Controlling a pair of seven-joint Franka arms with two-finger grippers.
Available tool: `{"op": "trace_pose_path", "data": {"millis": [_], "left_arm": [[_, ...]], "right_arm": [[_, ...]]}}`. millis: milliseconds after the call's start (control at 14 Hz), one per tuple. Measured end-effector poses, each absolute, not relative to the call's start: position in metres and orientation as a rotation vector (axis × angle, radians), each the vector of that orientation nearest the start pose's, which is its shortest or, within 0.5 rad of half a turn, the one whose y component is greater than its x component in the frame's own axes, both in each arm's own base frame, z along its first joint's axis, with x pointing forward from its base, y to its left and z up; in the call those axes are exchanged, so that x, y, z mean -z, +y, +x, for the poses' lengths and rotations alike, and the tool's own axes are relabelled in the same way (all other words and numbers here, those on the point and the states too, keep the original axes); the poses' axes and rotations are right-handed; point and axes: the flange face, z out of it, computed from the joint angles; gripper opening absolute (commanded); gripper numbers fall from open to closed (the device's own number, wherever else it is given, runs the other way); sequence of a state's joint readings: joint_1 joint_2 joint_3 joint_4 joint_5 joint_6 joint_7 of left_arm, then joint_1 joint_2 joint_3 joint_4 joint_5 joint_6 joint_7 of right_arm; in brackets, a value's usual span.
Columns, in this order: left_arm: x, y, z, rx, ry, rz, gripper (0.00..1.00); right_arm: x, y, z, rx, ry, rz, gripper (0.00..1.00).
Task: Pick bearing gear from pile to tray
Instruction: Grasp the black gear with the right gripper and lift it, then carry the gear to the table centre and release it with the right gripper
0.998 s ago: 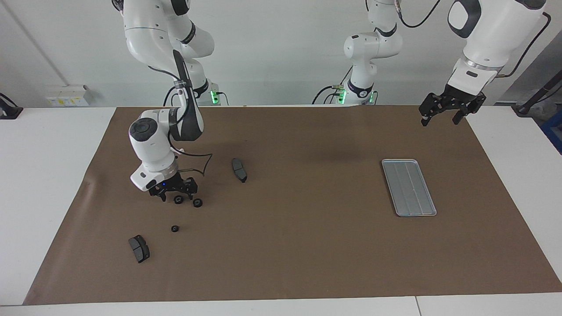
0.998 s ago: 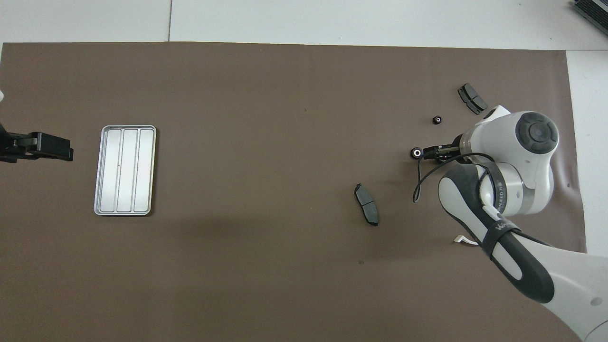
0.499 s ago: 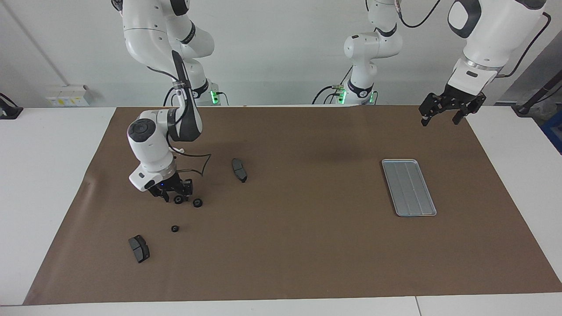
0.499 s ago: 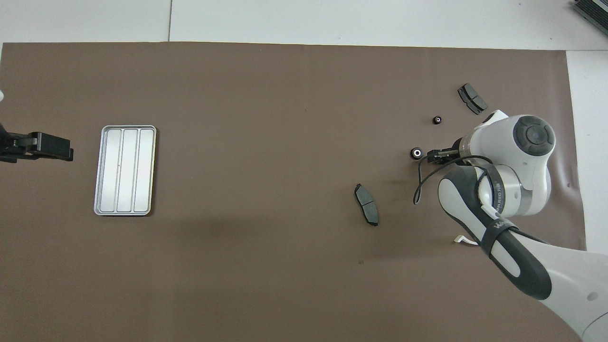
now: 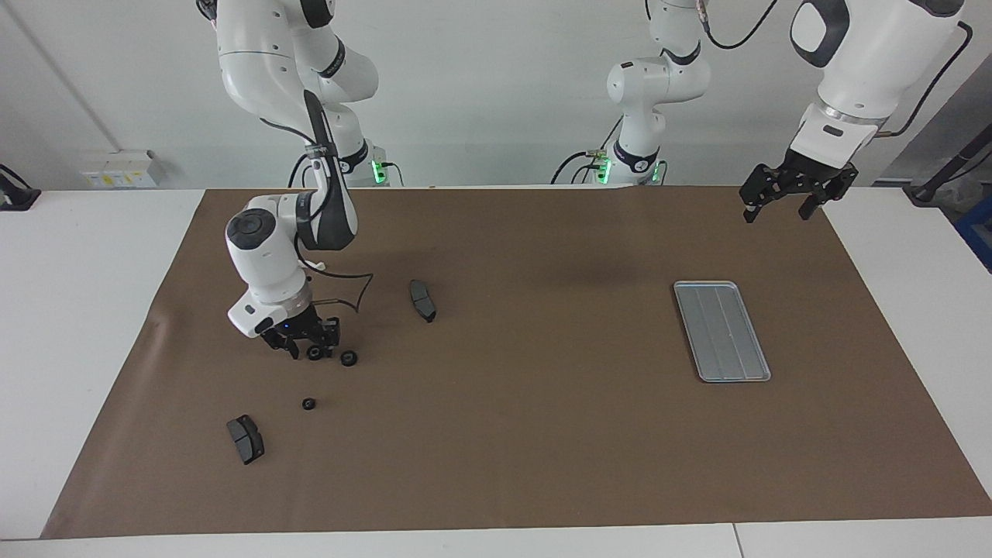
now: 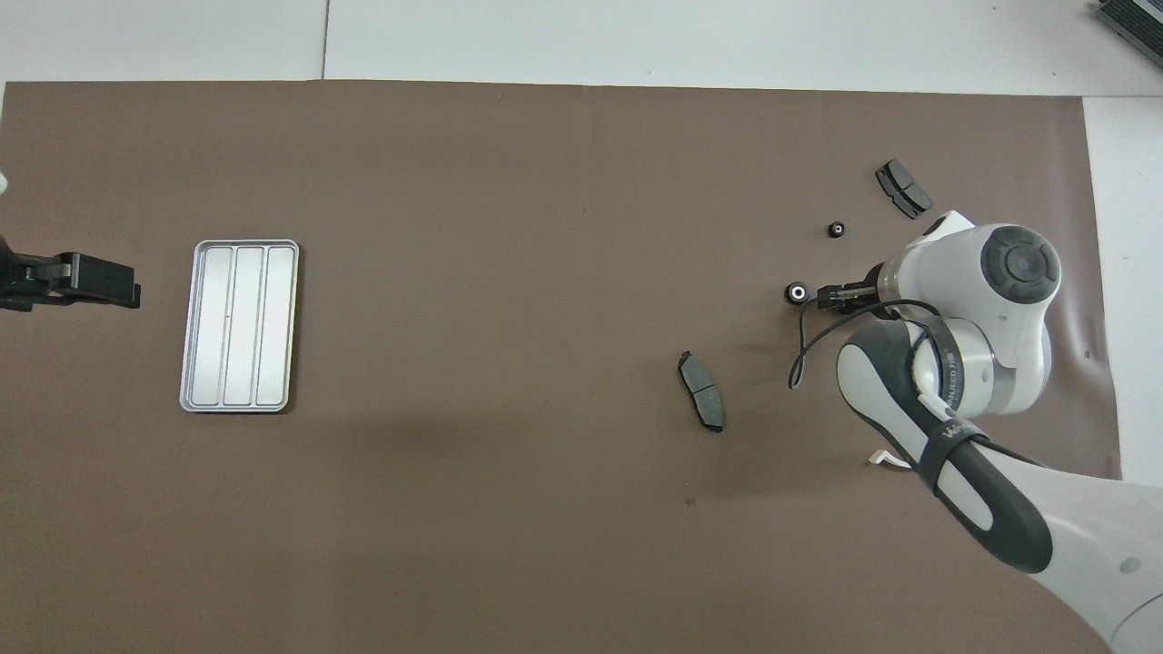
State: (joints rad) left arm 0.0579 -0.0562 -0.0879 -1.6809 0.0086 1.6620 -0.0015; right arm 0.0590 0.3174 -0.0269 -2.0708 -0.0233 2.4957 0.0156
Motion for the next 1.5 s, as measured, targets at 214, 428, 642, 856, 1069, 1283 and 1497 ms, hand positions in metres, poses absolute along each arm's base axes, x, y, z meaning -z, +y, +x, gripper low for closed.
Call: {"op": "trace_pose_path", "data": {"millis": [214, 428, 642, 856, 1069, 1283, 1497], "left_arm": [[-0.611, -0.017, 0.544, 0.058, 0.046, -3.128, 1.0], [-0.611, -0.017, 0.544, 0.058, 0.046, -3.128, 1.0], [-0.611, -0.017, 0.544, 0.058, 0.046, -3.128, 1.0], [-0.611, -0.017, 0.544, 0.058, 0.046, -3.128, 1.0], [-0.611, -0.017, 0.544, 0.059, 0.046, -3.128, 1.0], [-0.611, -0.017, 0.544, 0.06, 0.045, -3.128, 1.0], [-0.611, -0.016, 0.544, 0.062, 0.044, -3.128, 1.0]], "right_arm": [[-0.285, 0.02, 0.598, 0.167, -0.057, -3.157, 0.4], [-0.288, 0.022, 0.599, 0.176, -0.06, -3.154, 0.0], [-0.288, 0.022, 0.599, 0.176, -0.057, -3.154, 0.0], [-0.295, 0.022, 0.603, 0.191, -0.051, -3.153, 0.0], [-0.333, 0.035, 0.618, 0.184, 0.013, -3.145, 0.0], [-0.379, 0.085, 0.624, 0.164, 0.136, -3.112, 0.0], [-0.408, 0.154, 0.621, 0.191, 0.259, -3.065, 0.0]]}}
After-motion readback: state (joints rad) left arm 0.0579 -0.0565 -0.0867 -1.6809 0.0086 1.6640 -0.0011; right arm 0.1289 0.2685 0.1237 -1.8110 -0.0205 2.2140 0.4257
